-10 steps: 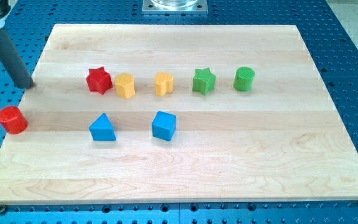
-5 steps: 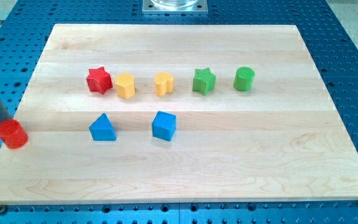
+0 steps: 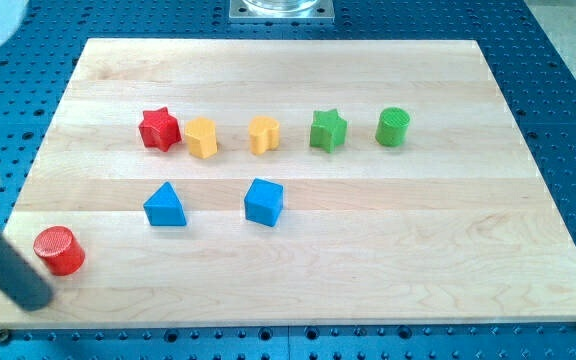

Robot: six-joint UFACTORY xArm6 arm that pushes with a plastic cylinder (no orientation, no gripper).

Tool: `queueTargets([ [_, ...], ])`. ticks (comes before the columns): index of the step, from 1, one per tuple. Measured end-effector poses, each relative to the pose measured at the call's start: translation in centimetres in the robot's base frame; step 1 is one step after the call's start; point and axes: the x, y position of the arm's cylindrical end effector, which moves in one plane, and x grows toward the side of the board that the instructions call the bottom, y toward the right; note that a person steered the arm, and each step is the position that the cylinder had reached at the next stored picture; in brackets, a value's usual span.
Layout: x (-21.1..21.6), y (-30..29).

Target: Move the red blocks diagonal to each other

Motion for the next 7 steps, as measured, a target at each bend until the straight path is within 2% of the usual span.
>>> queueTargets([
  [1,-4.1,1.6],
  [2,-0.1,1.4],
  [3,-1.8,-3.1],
  [4,-5.4,-3.4],
  [5,-6.2,1.9],
  [6,-6.2,2.3],
  [7,-6.2,-6.7],
])
